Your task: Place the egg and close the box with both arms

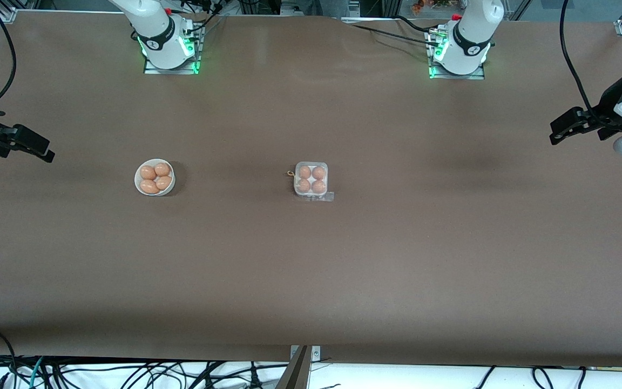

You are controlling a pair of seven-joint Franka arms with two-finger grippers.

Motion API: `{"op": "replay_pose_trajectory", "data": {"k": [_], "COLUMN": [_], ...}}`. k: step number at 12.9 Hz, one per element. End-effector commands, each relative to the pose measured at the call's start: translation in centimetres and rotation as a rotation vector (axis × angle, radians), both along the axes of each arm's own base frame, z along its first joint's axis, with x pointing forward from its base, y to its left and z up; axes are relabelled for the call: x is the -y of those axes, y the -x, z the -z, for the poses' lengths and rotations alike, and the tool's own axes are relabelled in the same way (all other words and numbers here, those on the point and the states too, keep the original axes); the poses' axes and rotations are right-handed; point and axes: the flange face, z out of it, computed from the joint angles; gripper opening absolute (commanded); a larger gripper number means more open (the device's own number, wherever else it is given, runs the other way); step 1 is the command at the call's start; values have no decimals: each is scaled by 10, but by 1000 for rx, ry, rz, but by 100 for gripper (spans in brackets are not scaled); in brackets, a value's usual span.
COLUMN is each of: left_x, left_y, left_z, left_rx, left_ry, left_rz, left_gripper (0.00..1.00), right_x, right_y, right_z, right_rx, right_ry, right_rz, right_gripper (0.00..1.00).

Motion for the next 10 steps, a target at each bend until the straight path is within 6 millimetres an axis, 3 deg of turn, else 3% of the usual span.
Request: {"op": "replay_pose_trajectory", "data": {"k": [1,10], "left_x": [1,-4], "left_y": [8,6], "left_z": [-5,-6], "left_rx": [19,21], "left_ry": [8,4], "left_rz": [23,15], "left_gripper": [100,100], "right_x": [1,1], "right_y": [4,4], "right_z": [-1,-1], "right_rx": [-1,-2], "right_ry": [11,11], "right_rz": [11,11], "right_gripper": [100,100]}}
